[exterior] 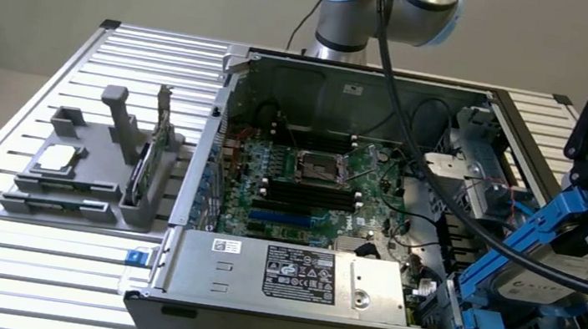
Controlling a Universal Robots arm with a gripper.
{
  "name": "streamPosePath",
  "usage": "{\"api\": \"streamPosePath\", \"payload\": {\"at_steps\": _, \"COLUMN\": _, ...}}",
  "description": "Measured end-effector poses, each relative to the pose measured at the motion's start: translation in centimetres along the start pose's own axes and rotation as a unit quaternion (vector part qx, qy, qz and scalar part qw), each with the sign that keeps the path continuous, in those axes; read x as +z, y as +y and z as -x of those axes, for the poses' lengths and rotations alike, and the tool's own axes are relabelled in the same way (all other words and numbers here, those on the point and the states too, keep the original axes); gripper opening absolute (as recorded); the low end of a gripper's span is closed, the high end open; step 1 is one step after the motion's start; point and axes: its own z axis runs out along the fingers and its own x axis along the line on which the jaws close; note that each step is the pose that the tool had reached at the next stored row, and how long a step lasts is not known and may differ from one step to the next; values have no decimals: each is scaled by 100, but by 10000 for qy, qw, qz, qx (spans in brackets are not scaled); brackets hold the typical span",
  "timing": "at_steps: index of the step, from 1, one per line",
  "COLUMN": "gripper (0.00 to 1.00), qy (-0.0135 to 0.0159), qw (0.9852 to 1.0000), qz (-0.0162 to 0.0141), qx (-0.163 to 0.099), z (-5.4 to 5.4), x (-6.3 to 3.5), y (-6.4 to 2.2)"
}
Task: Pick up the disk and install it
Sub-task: 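Insert the disk into the insertion slot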
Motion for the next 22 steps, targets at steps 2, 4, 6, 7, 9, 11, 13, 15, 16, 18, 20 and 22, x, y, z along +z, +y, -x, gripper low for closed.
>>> {"api": "streamPosePath", "payload": {"at_steps": 2, "gripper": 33, "qy": 1, "qw": 10000, "qz": -28, "qx": -1, "z": 1, "x": 4, "y": 6}}
{"api": "streamPosePath", "payload": {"at_steps": 4, "gripper": 33, "qy": 1, "qw": 10000, "qz": -33, "qx": -2, "z": 1, "x": 14, "y": 20}}
{"api": "streamPosePath", "payload": {"at_steps": 6, "gripper": 33, "qy": 4, "qw": 10000, "qz": -35, "qx": 2, "z": 3, "x": 24, "y": 45}}
{"api": "streamPosePath", "payload": {"at_steps": 7, "gripper": 33, "qy": 3, "qw": 10000, "qz": -35, "qx": 4, "z": 4, "x": 29, "y": 51}}
{"api": "streamPosePath", "payload": {"at_steps": 9, "gripper": 33, "qy": 5, "qw": 10000, "qz": -36, "qx": 10, "z": 11, "x": 31, "y": 51}}
{"api": "streamPosePath", "payload": {"at_steps": 11, "gripper": 33, "qy": 10, "qw": 10000, "qz": -38, "qx": 21, "z": 23, "x": 31, "y": 52}}
{"api": "streamPosePath", "payload": {"at_steps": 13, "gripper": 33, "qy": 20, "qw": 10000, "qz": -43, "qx": 30, "z": 31, "x": 33, "y": 52}}
{"api": "streamPosePath", "payload": {"at_steps": 15, "gripper": 33, "qy": 44, "qw": 10000, "qz": -57, "qx": 34, "z": 41, "x": 34, "y": 53}}
{"api": "streamPosePath", "payload": {"at_steps": 16, "gripper": 33, "qy": 58, "qw": 10000, "qz": -68, "qx": 34, "z": 46, "x": 35, "y": 53}}
{"api": "streamPosePath", "payload": {"at_steps": 18, "gripper": 33, "qy": 77, "qw": 9999, "qz": -88, "qx": 33, "z": 52, "x": 41, "y": 52}}
{"api": "streamPosePath", "payload": {"at_steps": 20, "gripper": 33, "qy": 81, "qw": 9999, "qz": -95, "qx": 32, "z": 53, "x": 53, "y": 52}}
{"api": "streamPosePath", "payload": {"at_steps": 22, "gripper": 33, "qy": 91, "qw": 9999, "qz": -96, "qx": 34, "z": 56, "x": 66, "y": 52}}
